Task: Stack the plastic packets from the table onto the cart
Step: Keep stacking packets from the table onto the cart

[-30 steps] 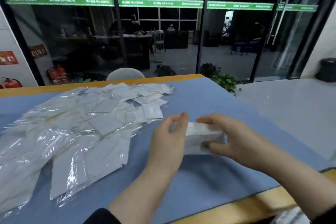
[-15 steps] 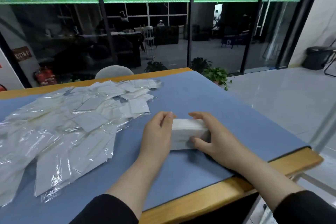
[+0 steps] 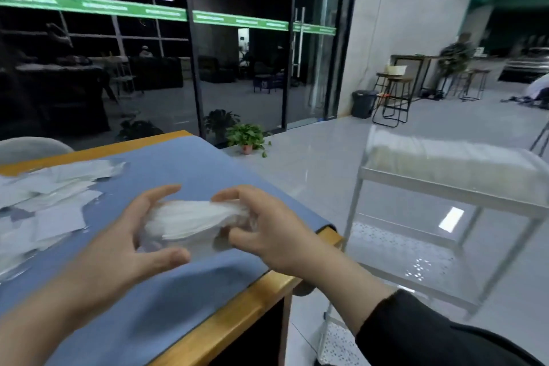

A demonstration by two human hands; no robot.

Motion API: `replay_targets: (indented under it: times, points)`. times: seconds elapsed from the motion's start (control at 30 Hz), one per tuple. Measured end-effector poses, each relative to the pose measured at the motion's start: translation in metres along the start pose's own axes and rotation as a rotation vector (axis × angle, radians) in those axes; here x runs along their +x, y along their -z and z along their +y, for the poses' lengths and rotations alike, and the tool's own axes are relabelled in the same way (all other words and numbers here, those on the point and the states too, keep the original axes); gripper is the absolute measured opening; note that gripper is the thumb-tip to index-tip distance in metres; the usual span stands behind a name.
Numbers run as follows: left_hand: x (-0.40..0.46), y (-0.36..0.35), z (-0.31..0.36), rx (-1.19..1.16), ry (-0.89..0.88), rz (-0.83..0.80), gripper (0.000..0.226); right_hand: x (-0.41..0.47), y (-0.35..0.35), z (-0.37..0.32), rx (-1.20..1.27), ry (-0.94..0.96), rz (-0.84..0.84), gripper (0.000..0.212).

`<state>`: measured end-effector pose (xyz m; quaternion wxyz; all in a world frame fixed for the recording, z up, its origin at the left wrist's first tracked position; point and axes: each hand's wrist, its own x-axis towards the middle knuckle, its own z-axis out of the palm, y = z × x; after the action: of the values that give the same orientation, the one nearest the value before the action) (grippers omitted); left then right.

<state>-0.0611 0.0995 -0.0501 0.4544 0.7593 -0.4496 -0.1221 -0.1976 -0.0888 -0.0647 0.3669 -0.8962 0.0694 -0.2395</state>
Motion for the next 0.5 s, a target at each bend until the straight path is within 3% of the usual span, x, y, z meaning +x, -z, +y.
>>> replay_targets:
  times: [0.23,0.4,0.5]
  points:
    - [0.068,-0.099,0.063,-0.018,-0.210,-0.063,0.032,-0.067,0.113,0.030,-0.098,-0.174,0.174,0.051]
    - [0.108,-0.176,0.117,-0.066,-0.308,-0.255,0.032,-0.112,0.187,0.063,-0.250,-0.292,0.272,0.047]
    - [0.146,-0.209,0.146,-0.007,-0.368,-0.289,0.038,-0.118,0.230,0.077,-0.324,-0.316,0.350,0.044]
